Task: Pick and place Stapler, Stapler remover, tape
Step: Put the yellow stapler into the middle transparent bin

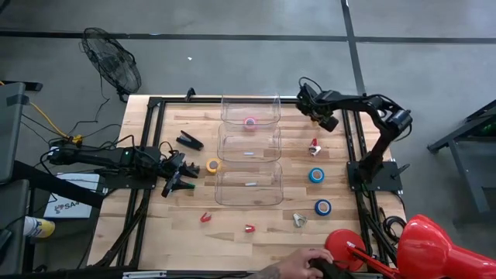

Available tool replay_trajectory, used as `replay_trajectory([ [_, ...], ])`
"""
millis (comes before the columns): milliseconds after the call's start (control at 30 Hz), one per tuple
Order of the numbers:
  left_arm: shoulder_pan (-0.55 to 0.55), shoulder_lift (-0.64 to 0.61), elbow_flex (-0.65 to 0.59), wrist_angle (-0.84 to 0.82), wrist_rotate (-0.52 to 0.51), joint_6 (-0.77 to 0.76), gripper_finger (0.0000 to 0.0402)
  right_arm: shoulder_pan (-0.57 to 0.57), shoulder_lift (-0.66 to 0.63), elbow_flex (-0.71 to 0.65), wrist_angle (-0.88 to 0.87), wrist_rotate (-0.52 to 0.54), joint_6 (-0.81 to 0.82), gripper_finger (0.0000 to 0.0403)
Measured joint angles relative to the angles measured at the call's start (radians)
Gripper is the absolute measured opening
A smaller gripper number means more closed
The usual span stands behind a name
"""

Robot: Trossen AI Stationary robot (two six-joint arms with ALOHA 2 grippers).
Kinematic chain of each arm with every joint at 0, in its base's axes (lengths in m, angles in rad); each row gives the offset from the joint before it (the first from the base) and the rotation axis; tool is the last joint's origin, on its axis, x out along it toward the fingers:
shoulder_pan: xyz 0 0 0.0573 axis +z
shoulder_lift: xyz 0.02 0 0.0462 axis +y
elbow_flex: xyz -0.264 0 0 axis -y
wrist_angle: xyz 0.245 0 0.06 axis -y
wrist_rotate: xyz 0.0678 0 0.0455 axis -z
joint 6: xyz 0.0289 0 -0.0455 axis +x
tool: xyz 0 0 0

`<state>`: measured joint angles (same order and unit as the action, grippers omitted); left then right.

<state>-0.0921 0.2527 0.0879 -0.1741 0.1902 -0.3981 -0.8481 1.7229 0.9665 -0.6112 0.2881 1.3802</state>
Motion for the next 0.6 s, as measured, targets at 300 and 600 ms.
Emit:
replay_trajectory([
  [300,0.0,0.0,0.0,0.0,0.0,0.0,0.0231,-0.028,0.0,0.0,0.004,0.001,-0.033,0.0262],
  [600,0.0,0.0,0.0,0.0,0.0,0.0,0.0231,-0.029,0.03,0.001,0.005,-0.023,-0.038,0.0262],
])
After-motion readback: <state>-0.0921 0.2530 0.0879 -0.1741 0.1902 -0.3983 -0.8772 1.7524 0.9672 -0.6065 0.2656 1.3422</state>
